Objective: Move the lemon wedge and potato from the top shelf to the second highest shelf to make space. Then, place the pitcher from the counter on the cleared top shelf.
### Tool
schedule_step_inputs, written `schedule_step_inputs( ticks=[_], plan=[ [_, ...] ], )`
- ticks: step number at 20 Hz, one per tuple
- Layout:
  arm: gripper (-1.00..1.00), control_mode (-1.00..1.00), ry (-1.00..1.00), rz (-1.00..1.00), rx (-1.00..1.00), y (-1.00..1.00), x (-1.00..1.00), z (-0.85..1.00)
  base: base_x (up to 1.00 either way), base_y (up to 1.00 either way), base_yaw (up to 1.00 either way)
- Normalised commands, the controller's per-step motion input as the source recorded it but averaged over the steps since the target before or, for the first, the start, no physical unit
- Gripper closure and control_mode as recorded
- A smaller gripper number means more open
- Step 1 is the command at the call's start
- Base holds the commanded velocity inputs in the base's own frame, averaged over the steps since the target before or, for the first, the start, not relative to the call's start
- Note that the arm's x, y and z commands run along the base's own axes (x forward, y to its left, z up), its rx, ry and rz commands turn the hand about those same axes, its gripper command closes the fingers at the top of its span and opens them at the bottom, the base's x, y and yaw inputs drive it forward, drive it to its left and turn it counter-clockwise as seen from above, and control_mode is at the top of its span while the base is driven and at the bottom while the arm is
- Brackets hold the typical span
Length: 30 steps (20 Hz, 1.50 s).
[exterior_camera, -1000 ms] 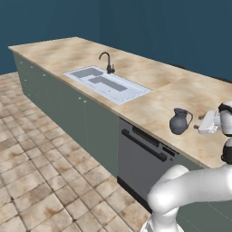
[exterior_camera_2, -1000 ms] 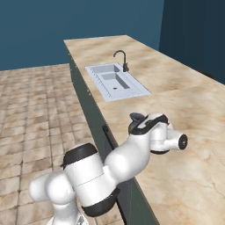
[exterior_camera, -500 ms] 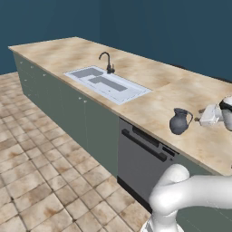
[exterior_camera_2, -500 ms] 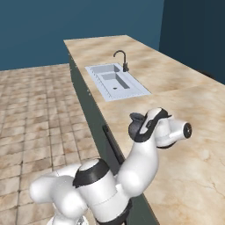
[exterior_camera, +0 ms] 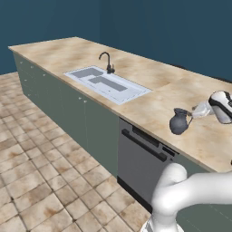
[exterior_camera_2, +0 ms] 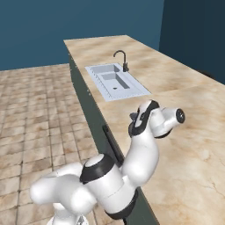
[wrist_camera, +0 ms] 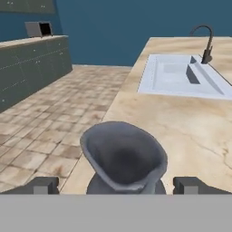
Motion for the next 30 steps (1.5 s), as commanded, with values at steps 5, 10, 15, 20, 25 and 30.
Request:
schedule_step_inputs(
  ticks=[5, 10, 15, 20, 25, 30],
  plan=[
    [-1.0, -1.0, 0.03, 0.0, 0.0, -0.03, 0.53, -0.01, 0.0, 0.0, 0.0],
    [-1.0, -1.0, 0.02, 0.01, 0.0, -0.11, 0.38, -0.09, 0.0, 0.0, 0.0],
    [-1.0, -1.0, 0.0, 0.05, 0.0, -0.29, 0.09, -0.03, 0.0, 0.0, 0.0],
    [-1.0, -1.0, 0.0, 0.13, 0.0, -0.2, -0.01, 0.0, 0.0, 0.0, 0.0],
    [-1.0, -1.0, 0.02, 0.15, 0.0, 0.0, -0.09, -0.03, 0.0, 0.0, 0.0],
    [-1.0, -1.0, 0.01, 0.11, 0.0, 0.0, -0.01, -0.35, 0.0, 0.0, 0.0]
  ],
)
